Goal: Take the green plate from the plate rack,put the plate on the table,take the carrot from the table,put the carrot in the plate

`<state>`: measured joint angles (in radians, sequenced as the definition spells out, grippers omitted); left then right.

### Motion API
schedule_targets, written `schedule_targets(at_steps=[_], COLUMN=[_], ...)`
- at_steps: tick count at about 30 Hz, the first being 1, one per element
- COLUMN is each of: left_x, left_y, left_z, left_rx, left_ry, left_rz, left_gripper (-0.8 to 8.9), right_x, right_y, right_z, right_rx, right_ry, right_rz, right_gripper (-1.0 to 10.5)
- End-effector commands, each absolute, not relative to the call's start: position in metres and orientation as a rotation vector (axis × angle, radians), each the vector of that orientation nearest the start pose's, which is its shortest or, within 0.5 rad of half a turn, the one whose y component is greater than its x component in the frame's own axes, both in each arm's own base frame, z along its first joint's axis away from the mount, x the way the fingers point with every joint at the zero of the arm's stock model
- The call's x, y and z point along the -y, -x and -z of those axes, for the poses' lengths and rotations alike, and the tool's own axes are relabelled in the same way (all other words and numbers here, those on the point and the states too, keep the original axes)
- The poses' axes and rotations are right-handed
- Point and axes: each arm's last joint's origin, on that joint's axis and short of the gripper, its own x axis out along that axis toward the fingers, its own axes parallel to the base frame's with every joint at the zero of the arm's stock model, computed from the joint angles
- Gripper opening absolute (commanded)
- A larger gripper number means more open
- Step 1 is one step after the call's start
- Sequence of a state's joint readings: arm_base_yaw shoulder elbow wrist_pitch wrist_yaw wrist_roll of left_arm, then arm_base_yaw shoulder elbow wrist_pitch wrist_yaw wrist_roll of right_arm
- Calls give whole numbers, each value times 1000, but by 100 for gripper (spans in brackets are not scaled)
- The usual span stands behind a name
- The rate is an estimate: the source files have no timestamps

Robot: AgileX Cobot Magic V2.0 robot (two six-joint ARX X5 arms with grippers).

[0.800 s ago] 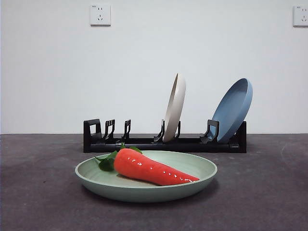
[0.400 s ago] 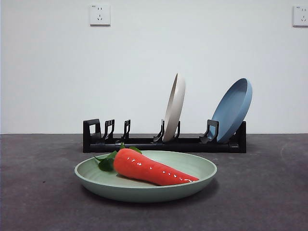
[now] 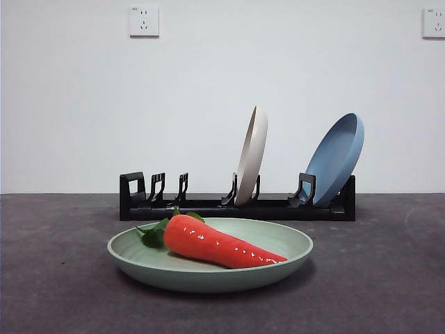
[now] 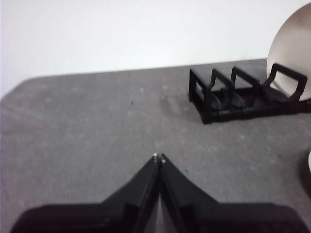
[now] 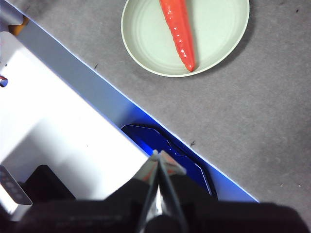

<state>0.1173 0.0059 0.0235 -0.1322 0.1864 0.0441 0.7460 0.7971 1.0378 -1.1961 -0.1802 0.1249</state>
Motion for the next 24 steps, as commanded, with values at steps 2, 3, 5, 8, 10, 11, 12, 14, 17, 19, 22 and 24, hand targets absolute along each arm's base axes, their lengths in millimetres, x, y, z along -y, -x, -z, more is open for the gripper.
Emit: schedule_targets(at_steps=[2,3,5,8,10,11,12,14,17,19,22,24], left_x=[-6,-6,-6,-6,-6,-6,-6,-6,-6,-6,-6,-6], left_y=[-96,-96,-96,-96,-96,-96,-96,-96,-96,-96,-96,-96], left_z=[-149,-149,-150,-149,-149,-149,-149,-149,-149,-149,-149,-149], left_rx=[-156,-153,-150,-158,-158,-159,-160,-160,-160,-160,-160,-160], left_ry=[6,4,5,5,5,5,6,5,5,6,6,6], left_rz=[66,66,67,68,68,68,68,68,68,68,68,68], left_gripper=[-1,-1,-1,-1,-1,-1,-1,-1,-1,-1,-1,-1], right_x=[-82,-82,-82,-82,-82,-82,-82,-82,-82,-82,-82,-82], right_y=[-81,-81,-81,-81,-81,-81,-81,-81,-81,-81,-81,-81], right_z=[-330,-330,-330,-330,-330,-330,-330,-330,-330,-330,-330,-330], right_rx=[-997,-997,-997,-996,-996,-996,-997,-997,-997,-997,-997,-997], right_ry=[160,161,160,161,160,160,160,160,160,160,160,160], right_rz=[-787,-787,-787,-787,-787,-787,-787,-787,-787,-787,-787,-787], right_gripper=[1,1,1,1,1,1,1,1,1,1,1,1])
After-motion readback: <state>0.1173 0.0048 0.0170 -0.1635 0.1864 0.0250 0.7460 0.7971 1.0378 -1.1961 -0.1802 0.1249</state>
